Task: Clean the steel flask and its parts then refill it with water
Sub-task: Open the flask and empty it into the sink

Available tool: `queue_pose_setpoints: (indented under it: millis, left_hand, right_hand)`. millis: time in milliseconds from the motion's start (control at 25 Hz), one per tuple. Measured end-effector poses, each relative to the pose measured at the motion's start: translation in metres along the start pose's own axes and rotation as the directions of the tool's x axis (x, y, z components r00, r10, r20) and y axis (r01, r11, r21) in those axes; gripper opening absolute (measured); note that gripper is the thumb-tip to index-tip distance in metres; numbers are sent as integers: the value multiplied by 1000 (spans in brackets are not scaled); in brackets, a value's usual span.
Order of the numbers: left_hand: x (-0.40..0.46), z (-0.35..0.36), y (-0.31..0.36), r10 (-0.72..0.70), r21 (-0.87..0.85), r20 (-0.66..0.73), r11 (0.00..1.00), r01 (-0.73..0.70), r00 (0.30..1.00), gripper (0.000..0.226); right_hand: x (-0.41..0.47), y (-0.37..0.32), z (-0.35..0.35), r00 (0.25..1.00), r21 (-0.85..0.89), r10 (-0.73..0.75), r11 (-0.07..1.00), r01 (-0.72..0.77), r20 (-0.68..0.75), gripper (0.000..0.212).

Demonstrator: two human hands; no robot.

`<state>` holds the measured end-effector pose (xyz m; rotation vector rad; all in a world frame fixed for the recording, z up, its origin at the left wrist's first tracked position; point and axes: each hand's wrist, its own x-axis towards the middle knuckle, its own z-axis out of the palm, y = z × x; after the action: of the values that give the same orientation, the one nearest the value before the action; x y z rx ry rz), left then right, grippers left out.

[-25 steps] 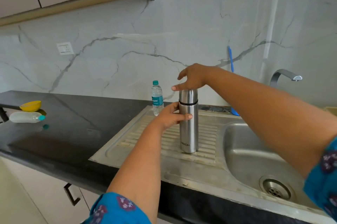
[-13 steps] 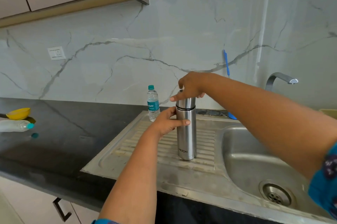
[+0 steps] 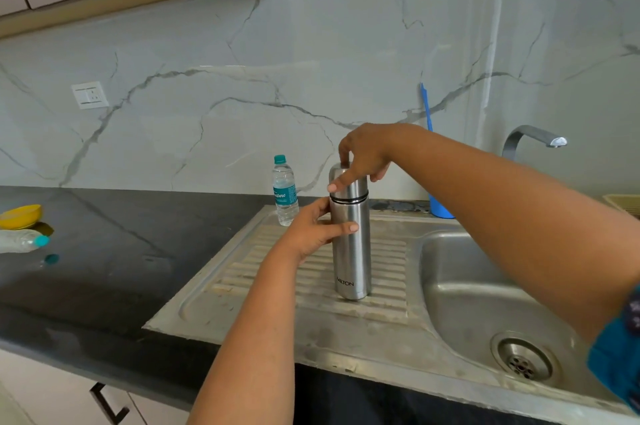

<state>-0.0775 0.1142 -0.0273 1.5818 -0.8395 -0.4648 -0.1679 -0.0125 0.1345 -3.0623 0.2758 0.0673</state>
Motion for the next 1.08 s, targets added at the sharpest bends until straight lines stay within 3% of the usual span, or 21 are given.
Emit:
queue_pose_setpoints:
  millis: [80, 160, 320, 440, 520, 600, 760, 880, 1080]
  left_hand:
    - [0, 0, -1, 14, 6, 3, 1000, -14, 1000, 64]
    - [0, 2, -3, 37, 33, -4, 999, -37, 999, 61]
    - [-1, 7, -12, 70, 141, -63, 988, -60, 996, 72]
    - [-3, 10, -18, 104, 108, -117, 990, -92, 988, 79]
    - [-5, 12, -24, 142, 66, -199, 989, -132, 970, 74]
    - [-6, 7, -32, 147, 5, -313, 988, -153, 938, 69]
    - [-6, -24, -45, 136, -10, -448, 988, -157, 883, 70]
    - [-7, -46, -52, 156, 1, -485, 984, -178, 860, 68]
    - [-7, -47, -51, 192, 48, -425, 981, -190, 884, 64]
  right_hand:
    - [-2, 4, -3, 996, 31, -51, 998, 53, -66, 65]
    - [-7, 15, -10, 992, 234, -101, 965, 117, -79, 57]
    - [-19, 51, -8, 991, 663, -52, 738, 124, -127, 52]
    - [-26, 87, 14, 977, 807, 68, 577, 126, -201, 52]
    - [-24, 105, 39, 978, 809, 124, 584, 66, -169, 54]
    - [-11, 114, 69, 981, 727, 169, 685, -48, -94, 60]
    - [20, 112, 127, 982, 386, 177, 912, -136, -72, 61]
    - [38, 107, 156, 984, 352, 169, 925, -142, -48, 61]
    - [55, 100, 180, 987, 341, 161, 929, -143, -25, 62]
